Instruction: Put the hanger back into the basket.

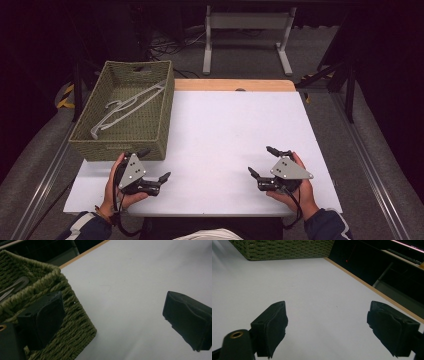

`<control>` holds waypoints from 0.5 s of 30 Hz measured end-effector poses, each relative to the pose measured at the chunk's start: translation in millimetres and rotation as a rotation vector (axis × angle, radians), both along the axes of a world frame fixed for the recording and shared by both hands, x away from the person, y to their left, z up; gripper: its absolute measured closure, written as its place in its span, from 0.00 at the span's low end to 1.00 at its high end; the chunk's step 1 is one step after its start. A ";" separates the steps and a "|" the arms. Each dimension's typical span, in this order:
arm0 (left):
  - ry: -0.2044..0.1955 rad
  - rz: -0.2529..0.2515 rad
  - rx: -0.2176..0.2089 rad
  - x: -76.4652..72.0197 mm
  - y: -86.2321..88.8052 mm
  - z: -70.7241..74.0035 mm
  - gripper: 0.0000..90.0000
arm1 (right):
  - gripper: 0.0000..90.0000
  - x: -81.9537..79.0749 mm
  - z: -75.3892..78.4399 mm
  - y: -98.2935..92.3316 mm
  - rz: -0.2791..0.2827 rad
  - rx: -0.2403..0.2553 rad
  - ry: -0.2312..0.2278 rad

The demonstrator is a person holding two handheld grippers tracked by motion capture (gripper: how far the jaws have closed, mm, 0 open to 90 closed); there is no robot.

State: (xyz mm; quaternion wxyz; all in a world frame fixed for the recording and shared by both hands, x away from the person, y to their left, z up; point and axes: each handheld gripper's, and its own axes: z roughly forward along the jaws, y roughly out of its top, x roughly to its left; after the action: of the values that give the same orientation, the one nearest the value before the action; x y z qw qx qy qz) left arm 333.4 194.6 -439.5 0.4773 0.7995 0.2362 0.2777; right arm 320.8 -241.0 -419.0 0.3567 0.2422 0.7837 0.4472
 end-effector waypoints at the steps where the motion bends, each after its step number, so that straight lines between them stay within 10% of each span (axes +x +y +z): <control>1: 0.000 0.000 0.007 0.9 0.6 -0.8 0.05 | 0.18 0.3 0.3 -0.2 0.001 0.001 0.002; 15: -0.001 -0.005 -0.008 0.3 -0.9 -1.3 0.05 | 0.18 1.0 -3.9 4.8 0.010 -0.007 0.019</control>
State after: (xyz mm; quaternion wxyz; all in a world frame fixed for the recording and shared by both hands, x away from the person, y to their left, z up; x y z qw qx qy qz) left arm 333.7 193.6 -440.7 0.4816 0.7980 0.2348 0.2760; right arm 321.8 -236.1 -422.9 0.3477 0.2413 0.7899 0.4437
